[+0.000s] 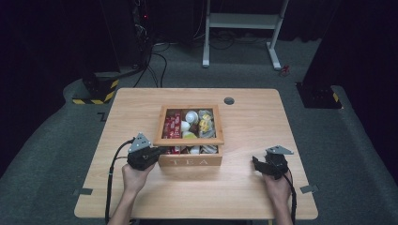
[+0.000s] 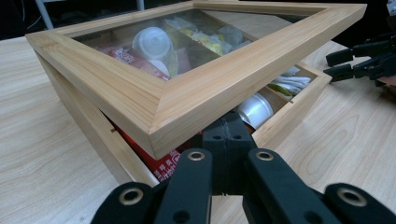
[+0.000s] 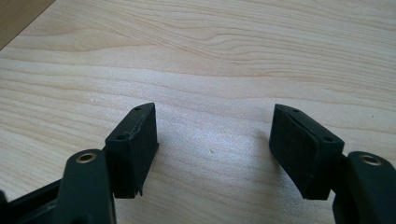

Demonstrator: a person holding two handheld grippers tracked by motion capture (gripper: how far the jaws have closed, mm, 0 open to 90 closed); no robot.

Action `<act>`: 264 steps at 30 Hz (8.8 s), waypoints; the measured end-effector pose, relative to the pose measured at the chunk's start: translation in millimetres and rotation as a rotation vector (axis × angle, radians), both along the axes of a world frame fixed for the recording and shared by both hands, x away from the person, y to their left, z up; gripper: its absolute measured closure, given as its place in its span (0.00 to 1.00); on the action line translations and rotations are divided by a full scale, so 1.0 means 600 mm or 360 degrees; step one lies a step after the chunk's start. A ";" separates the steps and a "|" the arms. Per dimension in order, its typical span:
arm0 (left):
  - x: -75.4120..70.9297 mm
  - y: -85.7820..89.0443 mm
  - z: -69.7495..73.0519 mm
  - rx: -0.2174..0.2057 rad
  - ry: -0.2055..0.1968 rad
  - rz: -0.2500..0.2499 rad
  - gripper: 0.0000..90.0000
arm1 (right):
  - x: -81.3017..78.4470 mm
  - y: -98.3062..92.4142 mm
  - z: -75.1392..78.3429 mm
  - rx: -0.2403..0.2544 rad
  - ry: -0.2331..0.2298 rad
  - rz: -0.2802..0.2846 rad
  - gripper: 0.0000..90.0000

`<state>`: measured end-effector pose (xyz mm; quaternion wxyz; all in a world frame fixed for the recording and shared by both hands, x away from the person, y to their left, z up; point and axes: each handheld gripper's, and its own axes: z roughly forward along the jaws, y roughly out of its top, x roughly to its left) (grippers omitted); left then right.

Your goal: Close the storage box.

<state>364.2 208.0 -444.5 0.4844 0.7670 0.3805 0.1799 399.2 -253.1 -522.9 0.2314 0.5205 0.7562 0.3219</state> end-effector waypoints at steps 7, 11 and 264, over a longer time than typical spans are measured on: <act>0.008 -0.001 0.011 0.0002 -0.0005 -0.0014 1.00 | 0.000 0.001 0.000 -0.0001 0.0002 -0.0001 0.35; 0.013 -0.003 0.017 -0.0005 -0.0002 -0.0015 1.00 | 0.000 0.001 0.000 -0.0004 0.0003 0.0003 0.35; 0.095 0.008 0.118 -0.0116 -0.0013 -0.0030 1.00 | 0.036 0.174 0.177 0.0268 -0.0314 0.0429 0.42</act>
